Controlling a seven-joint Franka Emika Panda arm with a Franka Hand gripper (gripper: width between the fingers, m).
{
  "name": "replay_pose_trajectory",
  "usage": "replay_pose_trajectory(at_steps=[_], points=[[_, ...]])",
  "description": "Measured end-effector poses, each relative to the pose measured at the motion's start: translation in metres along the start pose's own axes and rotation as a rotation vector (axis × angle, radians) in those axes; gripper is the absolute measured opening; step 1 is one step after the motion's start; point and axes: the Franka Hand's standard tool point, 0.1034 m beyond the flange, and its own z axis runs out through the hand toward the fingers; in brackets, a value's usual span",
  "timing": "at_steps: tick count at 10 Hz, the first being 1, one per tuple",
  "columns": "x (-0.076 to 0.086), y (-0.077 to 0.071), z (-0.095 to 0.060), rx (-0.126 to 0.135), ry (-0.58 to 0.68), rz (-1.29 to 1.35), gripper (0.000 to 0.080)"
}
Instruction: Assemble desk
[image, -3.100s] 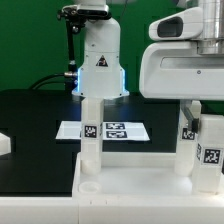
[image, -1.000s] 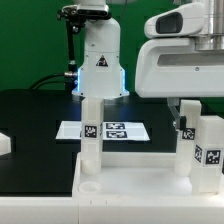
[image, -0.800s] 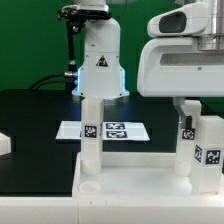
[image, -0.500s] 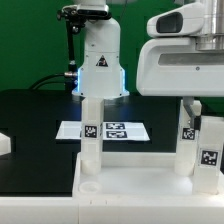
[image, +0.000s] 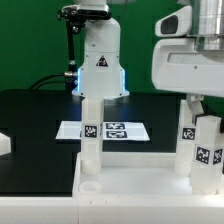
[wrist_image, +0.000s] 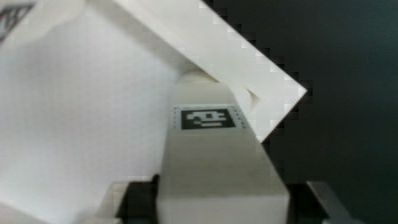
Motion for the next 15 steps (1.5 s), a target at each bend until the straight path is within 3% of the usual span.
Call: replay_pose_trajectory(at_steps=[3, 5, 7, 8, 9, 11, 12, 14, 15], points=[[0.001, 0.000, 0.000, 0.000, -0.001, 0.110, 0.0285], [0.001, 0.003, -0.002, -0.012, -0.017, 0.415, 0.0285], [-0.002, 0.000, 0.000, 0.019, -0.056, 0.784, 0.0285], [0.000, -0.001, 0.000, 0.033, -0.061, 0.822, 0.0285], [-0.001, -0.001, 0.000, 0.033, -0.061, 0.816, 0.0285], [-0.002, -0.001, 0.000, 0.034, -0.058, 0.757, 0.0534], [-0.007, -0.001, 0.002, 0.032, -0.054, 0.616, 0.0613], [-0.007, -0.003, 0.001, 0.040, -0.051, 0.239, 0.0642], [-0.012, 0.001, 0.002, 0.013, -0.068, 0.092, 0.0647]])
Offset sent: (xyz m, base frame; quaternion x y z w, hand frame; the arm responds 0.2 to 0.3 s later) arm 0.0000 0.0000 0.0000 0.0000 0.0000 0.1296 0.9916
